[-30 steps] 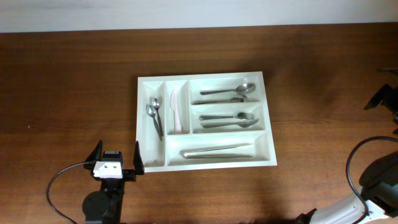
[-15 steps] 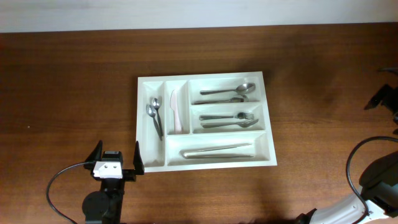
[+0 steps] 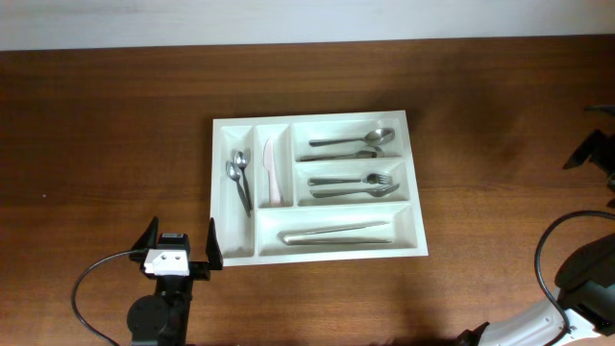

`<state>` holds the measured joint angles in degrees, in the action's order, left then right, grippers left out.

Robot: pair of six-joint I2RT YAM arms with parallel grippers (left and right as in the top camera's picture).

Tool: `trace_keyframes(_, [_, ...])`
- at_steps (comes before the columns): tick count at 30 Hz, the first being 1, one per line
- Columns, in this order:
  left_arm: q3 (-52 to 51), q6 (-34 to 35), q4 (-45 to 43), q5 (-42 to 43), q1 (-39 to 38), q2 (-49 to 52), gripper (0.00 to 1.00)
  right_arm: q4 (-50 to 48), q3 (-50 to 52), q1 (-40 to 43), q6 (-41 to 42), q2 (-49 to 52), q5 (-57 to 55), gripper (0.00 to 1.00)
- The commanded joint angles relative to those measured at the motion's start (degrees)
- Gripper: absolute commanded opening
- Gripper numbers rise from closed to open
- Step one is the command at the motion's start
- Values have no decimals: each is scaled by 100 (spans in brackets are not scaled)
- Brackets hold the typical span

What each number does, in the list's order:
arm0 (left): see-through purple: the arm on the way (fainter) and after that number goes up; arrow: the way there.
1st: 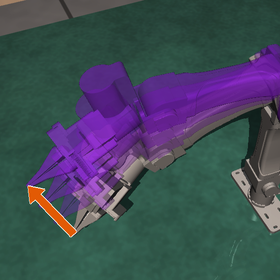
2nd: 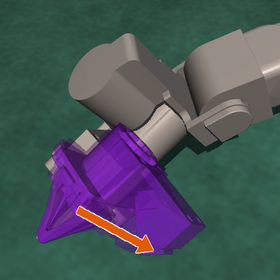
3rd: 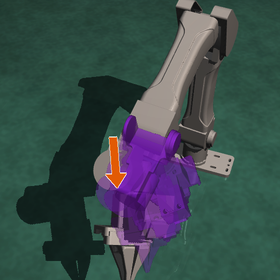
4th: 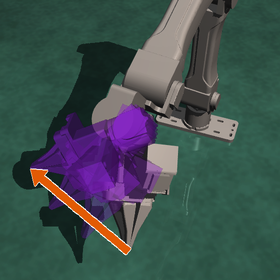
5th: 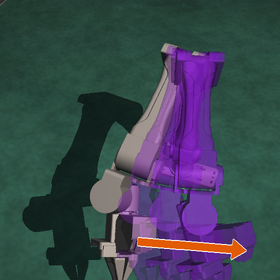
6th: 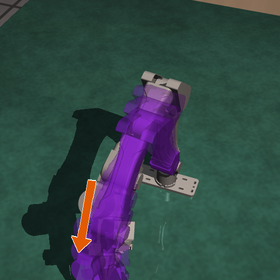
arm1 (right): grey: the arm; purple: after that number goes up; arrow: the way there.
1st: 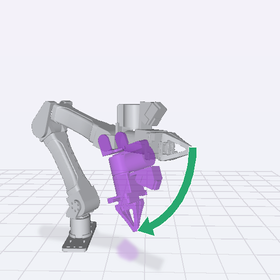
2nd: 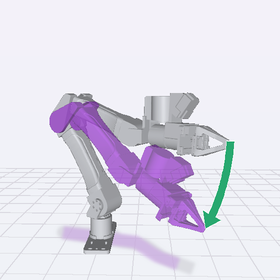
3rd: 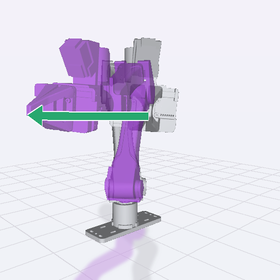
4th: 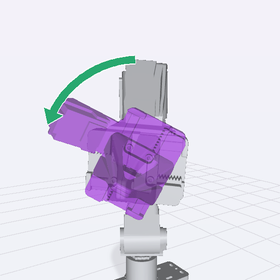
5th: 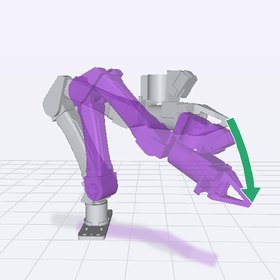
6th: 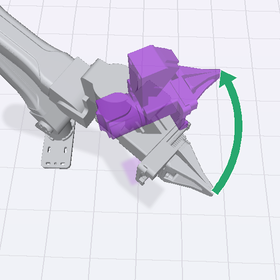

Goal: Pack container

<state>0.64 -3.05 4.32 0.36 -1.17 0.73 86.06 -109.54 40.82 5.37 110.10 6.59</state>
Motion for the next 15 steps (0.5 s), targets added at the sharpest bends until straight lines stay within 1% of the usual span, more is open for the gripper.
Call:
trace_keyframes(1, [-17, -94, 44, -79, -17, -44, 99, 2, 4, -31, -48, 31, 31, 99])
trace_keyframes(4, [-17, -94, 44, -79, -17, -44, 99, -50, 4, -28, -68, 52, -20, 99])
trace_keyframes(9, [-17, -94, 44, -79, -17, -44, 99, -623, 4, -37, -44, -146, 37, 99])
trace_keyframes(15, [-17, -94, 44, -79, -17, -44, 99, -1517, 4, -35, -42, -962, 72, 99])
